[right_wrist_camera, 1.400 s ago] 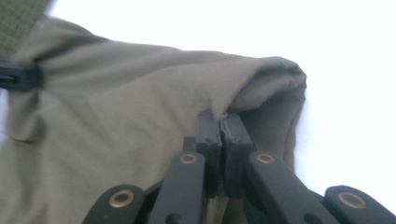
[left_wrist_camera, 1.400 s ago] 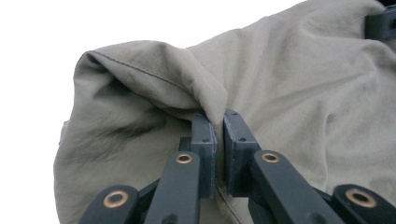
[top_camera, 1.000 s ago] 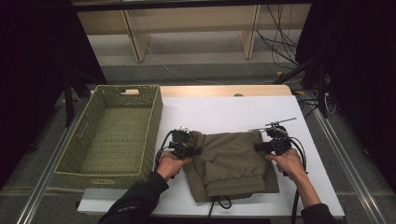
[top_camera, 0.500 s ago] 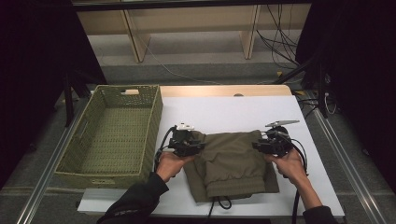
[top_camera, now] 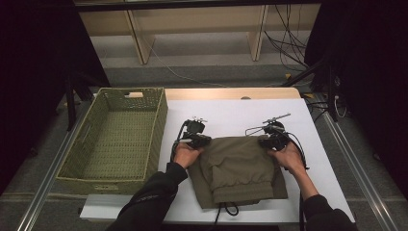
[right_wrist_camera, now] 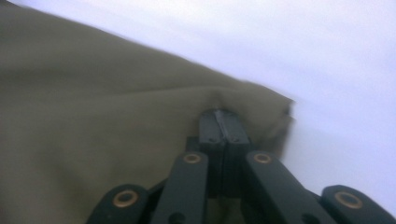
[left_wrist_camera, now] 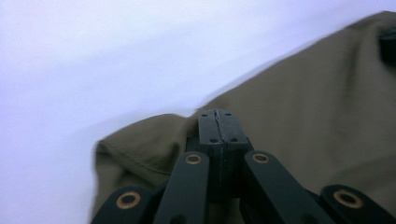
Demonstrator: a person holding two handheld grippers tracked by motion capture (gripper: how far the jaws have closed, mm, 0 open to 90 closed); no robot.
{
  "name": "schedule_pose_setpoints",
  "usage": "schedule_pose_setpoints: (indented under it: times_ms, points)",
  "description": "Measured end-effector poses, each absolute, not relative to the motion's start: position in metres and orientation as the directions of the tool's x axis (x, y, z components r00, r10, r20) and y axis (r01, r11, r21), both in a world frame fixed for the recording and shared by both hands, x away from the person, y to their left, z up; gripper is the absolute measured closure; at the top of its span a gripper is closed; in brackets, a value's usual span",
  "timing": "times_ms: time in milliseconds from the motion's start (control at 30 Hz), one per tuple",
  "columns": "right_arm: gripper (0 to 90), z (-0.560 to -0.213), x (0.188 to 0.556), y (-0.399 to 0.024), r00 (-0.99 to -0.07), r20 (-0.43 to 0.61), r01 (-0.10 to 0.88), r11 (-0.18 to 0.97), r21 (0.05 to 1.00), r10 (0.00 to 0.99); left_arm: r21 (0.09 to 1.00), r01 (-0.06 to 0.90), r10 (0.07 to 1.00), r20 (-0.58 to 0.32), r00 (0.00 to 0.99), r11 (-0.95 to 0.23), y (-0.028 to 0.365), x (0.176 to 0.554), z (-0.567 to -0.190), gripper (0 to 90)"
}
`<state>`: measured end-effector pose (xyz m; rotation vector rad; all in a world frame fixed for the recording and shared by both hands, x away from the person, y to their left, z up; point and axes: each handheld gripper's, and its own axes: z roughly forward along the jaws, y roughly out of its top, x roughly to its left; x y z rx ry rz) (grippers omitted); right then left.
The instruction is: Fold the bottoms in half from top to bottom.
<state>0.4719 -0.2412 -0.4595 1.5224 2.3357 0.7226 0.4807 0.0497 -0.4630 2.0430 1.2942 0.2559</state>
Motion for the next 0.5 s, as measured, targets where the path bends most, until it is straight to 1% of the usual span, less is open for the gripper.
schedule_pose_setpoints:
  times_ms: [67,133,267,300,433,500]
  points:
    - [90.0,-0.462,0.473,-0.243,-0.397,0.027,0.788,0.325,0.524,0.917,0.64,0.729,0.869,-0.189,0.456,-0.243,0.054,0.486,-0.466,89.5]
    - [90.0,-0.463,0.473,-0.246,-0.37,-0.026,0.797,0.332,0.504,0.928,0.635,0.738,0.886,-0.178,0.428,-0.228,0.06,0.49,-0.468,89.6]
    - [90.0,-0.461,0.47,-0.25,-0.358,-0.032,0.801,0.324,0.504,0.933,0.632,0.741,0.895,-0.165,0.415,-0.227,0.067,0.489,-0.468,89.5]
    - [88.4,-0.46,0.469,-0.251,-0.354,-0.03,0.8,0.32,0.508,0.935,0.635,0.739,0.895,-0.164,0.414,-0.225,0.068,0.488,-0.467,89.5]
    - [77.2,-0.446,0.459,-0.255,-0.35,-0.016,0.769,0.297,0.566,0.936,0.651,0.73,0.888,-0.187,0.421,-0.209,0.07,0.481,-0.458,88.9]
    - [66.4,-0.439,0.45,-0.256,-0.364,0.001,0.749,0.292,0.595,0.931,0.657,0.726,0.873,-0.214,0.439,-0.204,0.072,0.477,-0.451,81.8]
